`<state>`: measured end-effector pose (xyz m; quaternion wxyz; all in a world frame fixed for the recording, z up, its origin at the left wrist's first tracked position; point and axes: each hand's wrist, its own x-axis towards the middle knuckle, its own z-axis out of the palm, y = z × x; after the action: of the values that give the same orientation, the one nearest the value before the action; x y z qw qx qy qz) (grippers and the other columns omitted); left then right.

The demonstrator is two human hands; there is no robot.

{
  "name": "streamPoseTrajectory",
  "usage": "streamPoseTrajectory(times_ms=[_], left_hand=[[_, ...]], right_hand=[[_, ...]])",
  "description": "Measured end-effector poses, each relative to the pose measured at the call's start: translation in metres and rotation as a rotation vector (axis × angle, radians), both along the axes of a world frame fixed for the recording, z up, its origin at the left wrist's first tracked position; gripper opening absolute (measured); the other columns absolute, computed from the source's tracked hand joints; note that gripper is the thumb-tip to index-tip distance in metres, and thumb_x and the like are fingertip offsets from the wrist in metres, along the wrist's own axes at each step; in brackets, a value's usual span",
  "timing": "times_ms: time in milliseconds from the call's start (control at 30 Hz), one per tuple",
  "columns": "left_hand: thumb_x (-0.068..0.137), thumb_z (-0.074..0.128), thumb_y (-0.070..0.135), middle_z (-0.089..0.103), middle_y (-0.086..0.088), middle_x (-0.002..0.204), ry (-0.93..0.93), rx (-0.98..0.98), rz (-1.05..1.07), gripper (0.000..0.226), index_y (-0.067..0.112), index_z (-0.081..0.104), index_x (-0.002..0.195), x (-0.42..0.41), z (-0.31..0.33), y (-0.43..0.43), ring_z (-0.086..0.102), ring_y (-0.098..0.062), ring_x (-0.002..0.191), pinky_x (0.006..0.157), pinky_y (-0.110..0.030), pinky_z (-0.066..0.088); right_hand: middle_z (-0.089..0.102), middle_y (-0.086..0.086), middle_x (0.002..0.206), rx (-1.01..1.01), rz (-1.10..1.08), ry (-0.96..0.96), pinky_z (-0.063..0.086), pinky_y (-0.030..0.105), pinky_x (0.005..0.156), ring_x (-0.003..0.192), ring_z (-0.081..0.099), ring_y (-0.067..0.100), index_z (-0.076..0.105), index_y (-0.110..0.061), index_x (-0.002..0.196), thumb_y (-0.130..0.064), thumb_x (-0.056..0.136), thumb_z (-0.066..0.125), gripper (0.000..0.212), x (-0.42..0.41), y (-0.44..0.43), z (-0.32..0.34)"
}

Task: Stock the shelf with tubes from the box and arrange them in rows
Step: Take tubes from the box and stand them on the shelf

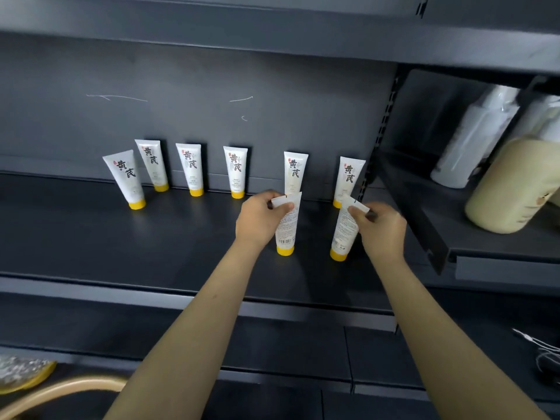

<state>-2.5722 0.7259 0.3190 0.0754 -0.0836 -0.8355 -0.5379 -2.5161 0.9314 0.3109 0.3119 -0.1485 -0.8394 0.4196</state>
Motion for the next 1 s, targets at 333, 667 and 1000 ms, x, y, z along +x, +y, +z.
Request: streamPoseTrajectory(times_ms=[333, 667, 1000], left_hand=[[0.084, 0.065, 0.04, 0.052, 0.012, 0.069, 0.049, -0.152, 0.034, 0.014, 0.029, 0.058, 0.088, -0.028, -0.005, 0.019, 0.05, -0.009, 0.067, 0.06, -0.024, 0.036], [0.084, 0.062, 0.035, 0.063, 0.003, 0.1, 0.091, -0.23, -0.061, 0.018, 0.02, 0.061, 0.094, -0.081, 0.002, 0.026, 0.06, -0.02, 0.091, 0.077, -0.036, 0.052], [0.086, 0.057, 0.03, 0.059, -0.002, 0.106, 0.17, -0.27, -0.079, 0.021, 0.015, 0.061, 0.1, -0.115, 0.003, 0.031, 0.058, -0.023, 0.093, 0.073, -0.032, 0.044]], right_hand=[[0.066, 0.01, 0.083, 0.127, -0.013, 0.025, 0.05, 0.029, 0.057, 0.072, 0.063, 0.021, 0.059, -0.007, 0.078, -0.021, 0.083, 0.069, 0.018, -0.034, 0.015, -0.003], [0.063, 0.009, 0.081, 0.181, -0.116, -0.028, 0.045, 0.027, 0.06, 0.071, 0.057, 0.017, 0.064, -0.002, 0.085, -0.021, 0.085, 0.067, 0.019, -0.045, 0.01, 0.009], [0.065, 0.01, 0.092, 0.21, -0.2, -0.105, 0.04, 0.025, 0.063, 0.077, 0.056, 0.014, 0.066, -0.004, 0.099, -0.021, 0.087, 0.065, 0.02, -0.074, 0.011, 0.013]])
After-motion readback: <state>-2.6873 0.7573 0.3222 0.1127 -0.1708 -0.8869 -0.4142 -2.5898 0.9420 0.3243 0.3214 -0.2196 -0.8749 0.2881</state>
